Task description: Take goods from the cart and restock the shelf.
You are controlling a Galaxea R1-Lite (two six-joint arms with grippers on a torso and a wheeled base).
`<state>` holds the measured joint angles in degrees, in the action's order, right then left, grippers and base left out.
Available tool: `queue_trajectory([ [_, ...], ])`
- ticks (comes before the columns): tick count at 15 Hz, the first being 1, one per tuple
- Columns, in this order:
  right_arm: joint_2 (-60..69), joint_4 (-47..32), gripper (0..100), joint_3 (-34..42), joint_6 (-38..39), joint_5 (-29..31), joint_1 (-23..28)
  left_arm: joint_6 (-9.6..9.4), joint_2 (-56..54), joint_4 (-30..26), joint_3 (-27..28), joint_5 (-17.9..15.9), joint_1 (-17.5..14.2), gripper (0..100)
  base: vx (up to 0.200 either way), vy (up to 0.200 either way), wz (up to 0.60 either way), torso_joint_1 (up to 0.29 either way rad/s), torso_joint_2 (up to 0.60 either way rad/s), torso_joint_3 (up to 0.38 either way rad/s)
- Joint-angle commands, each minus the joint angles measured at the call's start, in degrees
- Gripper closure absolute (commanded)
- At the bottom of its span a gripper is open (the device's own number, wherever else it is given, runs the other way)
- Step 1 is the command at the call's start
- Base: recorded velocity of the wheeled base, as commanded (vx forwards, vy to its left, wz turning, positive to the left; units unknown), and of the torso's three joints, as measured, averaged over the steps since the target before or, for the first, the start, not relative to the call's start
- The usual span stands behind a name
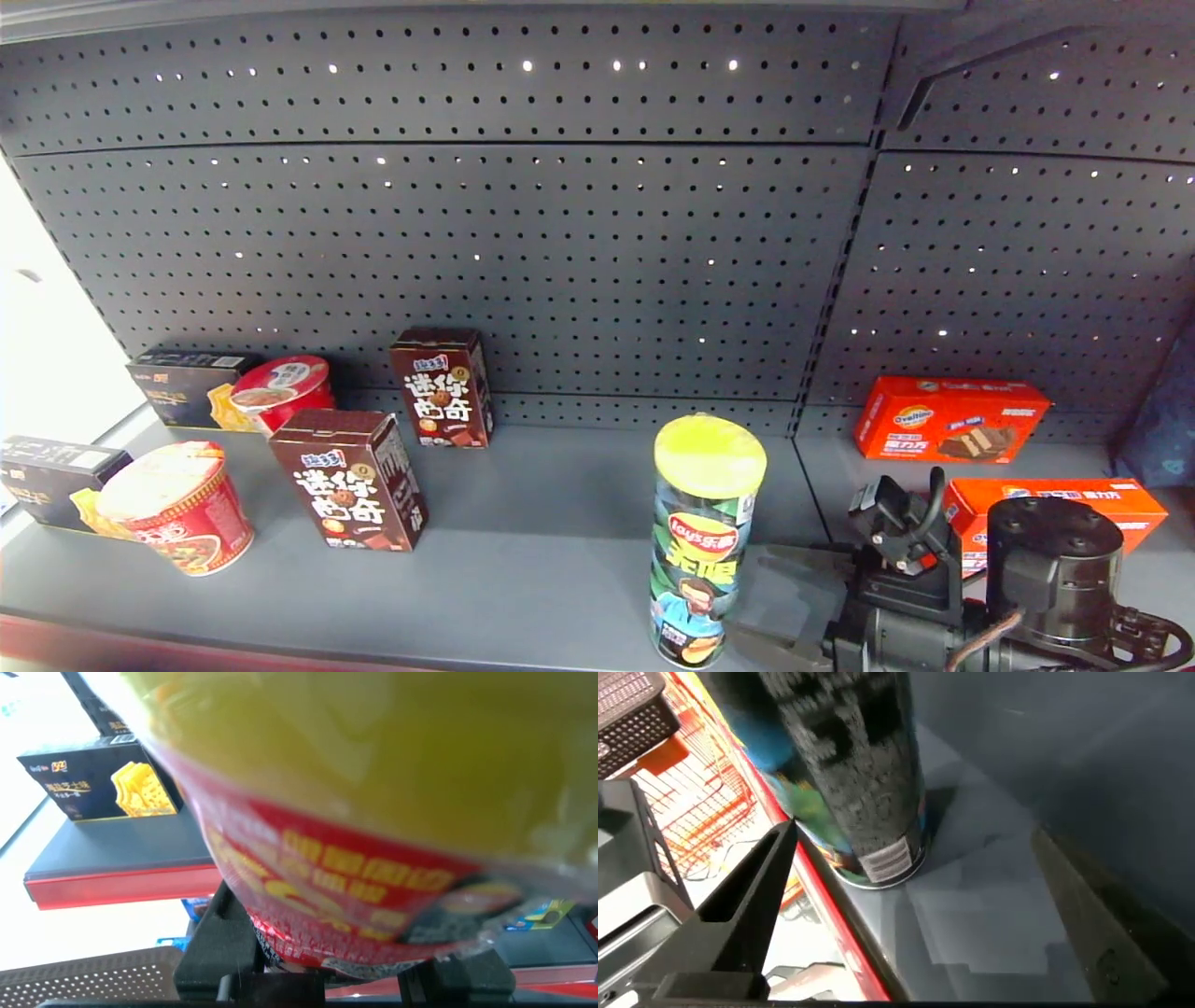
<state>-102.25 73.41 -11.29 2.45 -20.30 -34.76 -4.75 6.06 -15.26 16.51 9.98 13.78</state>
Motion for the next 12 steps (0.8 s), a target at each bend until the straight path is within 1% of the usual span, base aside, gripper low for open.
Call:
queue_trajectory([
  [1,-1.3,0.1,0,-0.4,0.0,-0.1,0.0,0.01,0.1,0.0,-0.2,-0.1,0.0,100,0.0,0.0,0.0,0.0,0.0,0.0],
  [6,-0.1,0.2,0,0.2,-0.1,-0.1,-0.7,0.01,0.1,0.0,-0.9,0.0,0.0,100,0.0,0.0,0.0,0.0,0.0,0.0],
  [9,2.0,0.2,0,2.0,-0.1,-0.3,-2.5,0.01,0.1,0.0,-1.1,0.0,0.0,100,0.0,0.0,0.0,0.0,0.0,0.0],
  [10,1.8,0.2,0,1.8,-0.1,-0.2,-3.6,0.01,0.1,0.0,-1.4,0.0,0.0,100,0.0,0.0,0.0,0.0,0.0,0.0],
  [12,0.7,0.2,0,0.8,-0.1,-0.1,-4.0,0.01,0.1,0.1,-1.8,0.0,0.0,100,0.0,0.0,0.0,0.0,0.0,0.0],
])
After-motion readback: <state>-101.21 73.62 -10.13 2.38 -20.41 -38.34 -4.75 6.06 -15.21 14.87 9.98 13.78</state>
